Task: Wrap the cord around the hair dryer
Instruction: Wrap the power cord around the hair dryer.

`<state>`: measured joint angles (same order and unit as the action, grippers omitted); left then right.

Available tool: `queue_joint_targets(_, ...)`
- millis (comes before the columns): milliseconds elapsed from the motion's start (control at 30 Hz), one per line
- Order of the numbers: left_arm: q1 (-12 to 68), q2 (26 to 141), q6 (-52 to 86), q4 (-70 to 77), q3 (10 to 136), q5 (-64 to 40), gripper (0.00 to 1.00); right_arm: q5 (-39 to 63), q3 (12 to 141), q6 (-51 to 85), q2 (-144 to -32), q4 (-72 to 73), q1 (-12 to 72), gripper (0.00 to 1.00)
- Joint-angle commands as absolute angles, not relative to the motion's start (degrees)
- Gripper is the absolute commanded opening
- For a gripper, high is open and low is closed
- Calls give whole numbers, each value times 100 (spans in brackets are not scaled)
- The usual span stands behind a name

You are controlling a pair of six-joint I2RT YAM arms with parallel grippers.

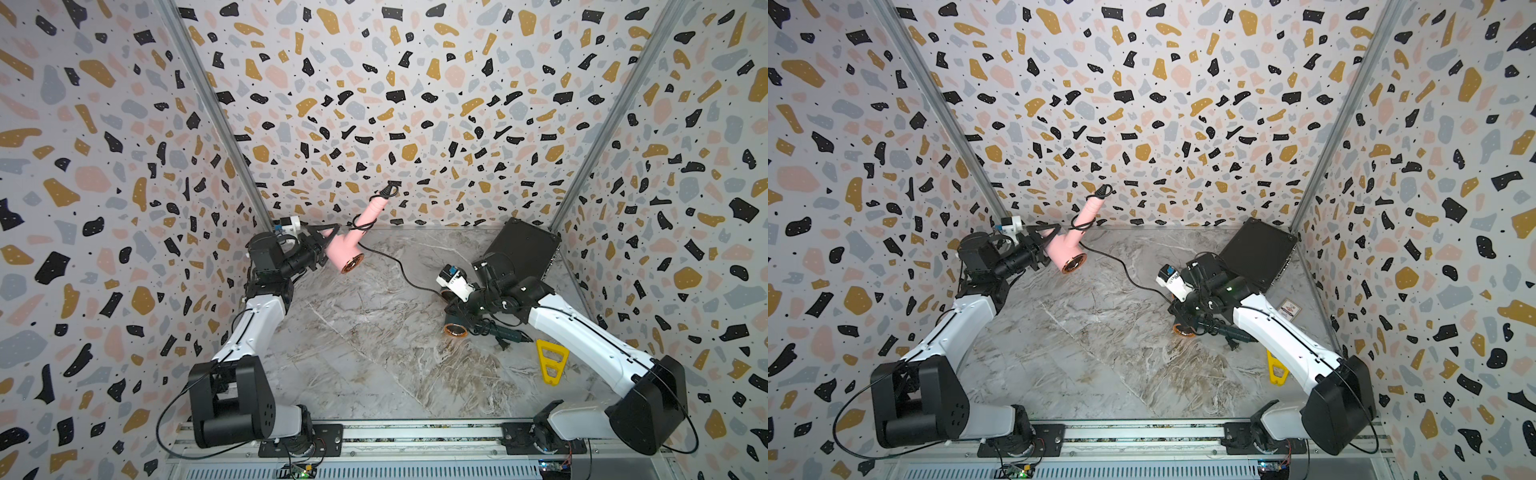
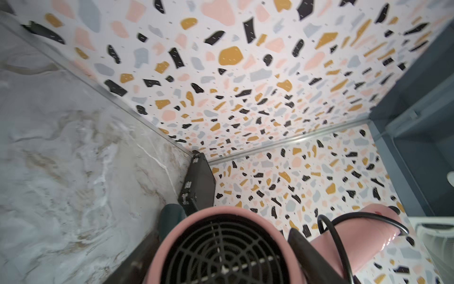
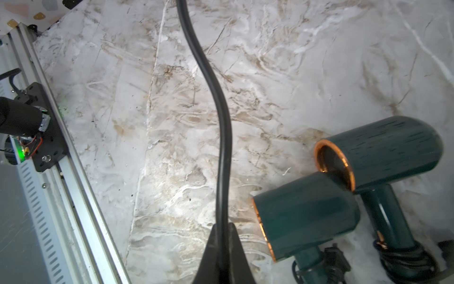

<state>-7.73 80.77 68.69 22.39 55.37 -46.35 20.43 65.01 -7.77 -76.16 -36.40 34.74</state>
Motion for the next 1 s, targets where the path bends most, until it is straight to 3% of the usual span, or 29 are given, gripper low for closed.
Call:
queue_joint_targets(0, -818, 8018, 6297, 1762, 5612, -3517, 0, 1767, 6315, -379, -7191, -3861, 3761, 0)
queue_joint_targets(267, -779, 7914, 4499, -81, 5981, -1503, 0, 1308, 6350, -322, -6787, -4338, 4192, 0)
queue_joint_targets(433, -317, 7696, 3072, -1236, 6233, -41, 0, 1164, 6627, -554, -6790, -4387, 4201, 0)
queue_joint_targets(600, 46, 7625, 2293, -1742, 6284, 770, 0, 936, 7218, -862, -7086, -4527, 4195, 0)
queue_joint_targets(767, 251, 7558, 1875, -2084, 6218, 890, 0, 1042, 7915, -1216, -7419, -4573, 4200, 0)
queue_joint_targets(967, 714, 7574, 1217, -2814, 6363, 74, 0, 1125, 8692, -1617, -7894, -4495, 4201, 0)
